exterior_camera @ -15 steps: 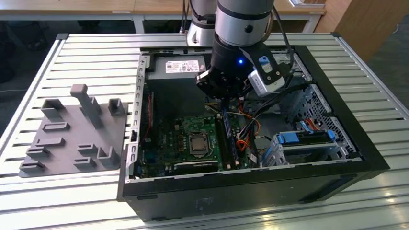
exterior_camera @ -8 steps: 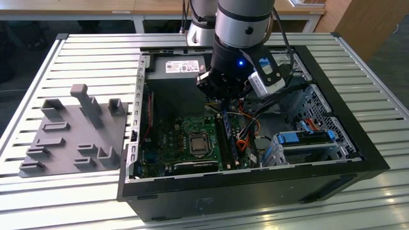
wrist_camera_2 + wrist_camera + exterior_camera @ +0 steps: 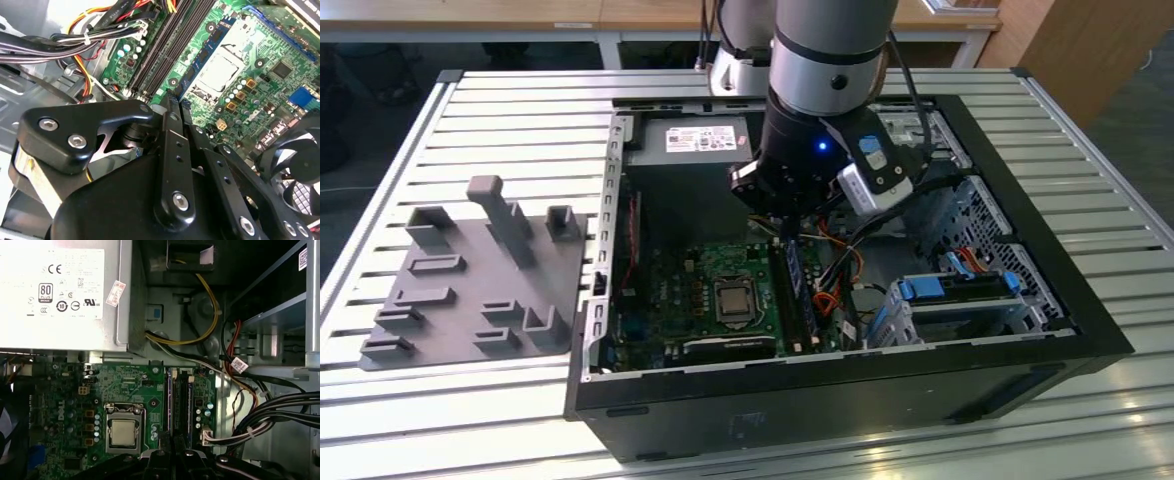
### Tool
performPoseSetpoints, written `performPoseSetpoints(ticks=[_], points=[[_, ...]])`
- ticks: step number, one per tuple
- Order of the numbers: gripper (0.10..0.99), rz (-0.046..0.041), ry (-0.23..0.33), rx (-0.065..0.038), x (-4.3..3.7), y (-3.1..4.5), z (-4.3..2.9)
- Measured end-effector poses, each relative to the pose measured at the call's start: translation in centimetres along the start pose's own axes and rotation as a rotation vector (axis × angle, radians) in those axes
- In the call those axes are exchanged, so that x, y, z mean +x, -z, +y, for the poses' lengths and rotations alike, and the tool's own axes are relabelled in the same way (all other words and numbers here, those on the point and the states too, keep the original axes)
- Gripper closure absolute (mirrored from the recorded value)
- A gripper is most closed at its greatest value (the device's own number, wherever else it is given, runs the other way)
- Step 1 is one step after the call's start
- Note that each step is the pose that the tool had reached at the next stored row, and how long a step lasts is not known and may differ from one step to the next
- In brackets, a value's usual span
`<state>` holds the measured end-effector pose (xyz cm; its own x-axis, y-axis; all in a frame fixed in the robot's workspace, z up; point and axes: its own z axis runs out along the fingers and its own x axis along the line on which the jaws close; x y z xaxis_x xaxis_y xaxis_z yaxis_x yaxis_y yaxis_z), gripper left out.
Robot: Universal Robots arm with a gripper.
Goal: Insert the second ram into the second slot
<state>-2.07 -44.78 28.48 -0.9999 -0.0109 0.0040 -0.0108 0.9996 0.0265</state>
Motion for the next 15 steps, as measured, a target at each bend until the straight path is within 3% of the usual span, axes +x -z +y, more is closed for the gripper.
performPoseSetpoints(ticks=[5,15], points=[[0.949,-0.0001,0.000,-0.003,0.00,-0.89,-0.93],[0.949,-0.0005,-0.019,-0.003,-0.36,-2.69,-1.00]])
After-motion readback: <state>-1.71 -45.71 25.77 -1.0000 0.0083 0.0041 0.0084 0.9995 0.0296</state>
